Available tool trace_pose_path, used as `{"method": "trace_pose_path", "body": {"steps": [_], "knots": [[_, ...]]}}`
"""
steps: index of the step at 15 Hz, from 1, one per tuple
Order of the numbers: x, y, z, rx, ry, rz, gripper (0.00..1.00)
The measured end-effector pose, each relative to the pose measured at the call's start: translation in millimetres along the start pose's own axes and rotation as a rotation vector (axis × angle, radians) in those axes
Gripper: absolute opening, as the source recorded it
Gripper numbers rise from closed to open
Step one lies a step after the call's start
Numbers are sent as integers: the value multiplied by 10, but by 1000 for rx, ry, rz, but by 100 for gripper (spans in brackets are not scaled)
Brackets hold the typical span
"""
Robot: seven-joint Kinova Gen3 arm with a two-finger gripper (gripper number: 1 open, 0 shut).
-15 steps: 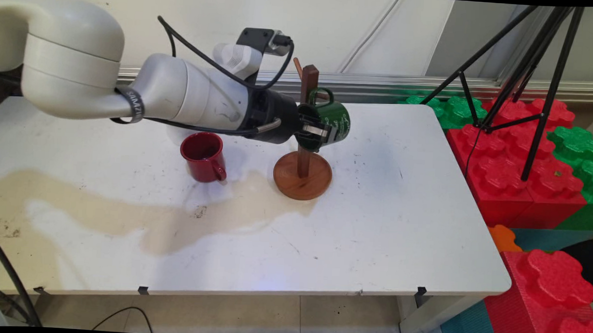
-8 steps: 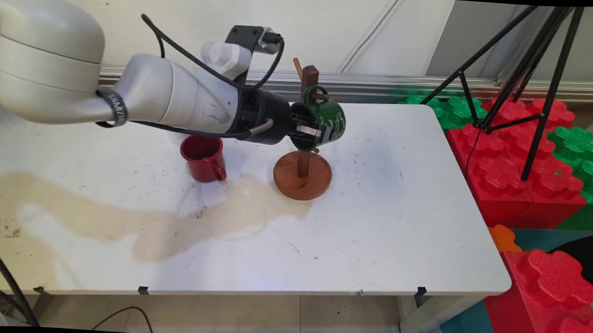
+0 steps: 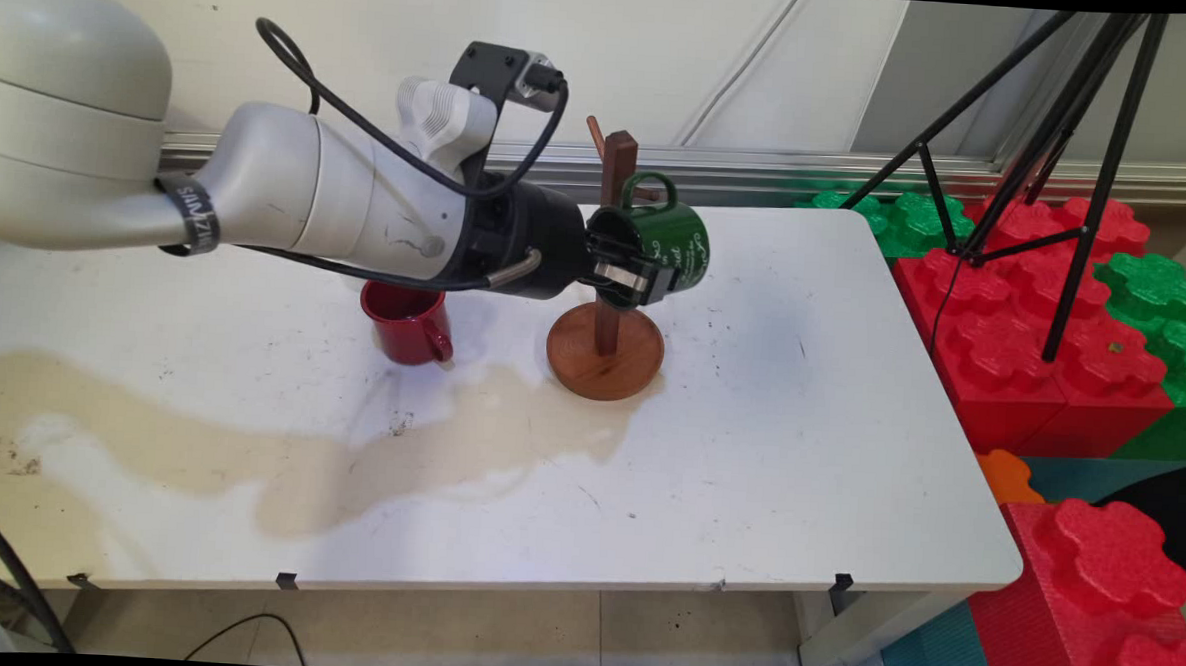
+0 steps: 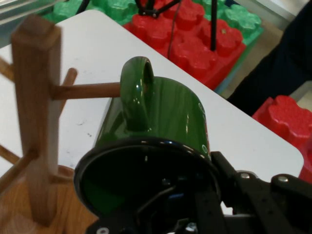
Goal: Place the picked object on the table
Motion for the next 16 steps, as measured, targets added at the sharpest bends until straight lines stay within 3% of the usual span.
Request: {"method": "trace_pose_path", "body": {"steps": [3, 5, 6, 10, 12, 16], "knots": [[16, 46, -22, -22, -14, 58, 0], [21, 165, -40, -100, -33, 121, 0], [32, 188, -48, -111, -37, 152, 0], [9, -4, -117, -2, -135, 242, 0], [-11, -69, -215, -5, -181, 270, 0], [-3, -48, -483, -44, -207, 334, 0]]}}
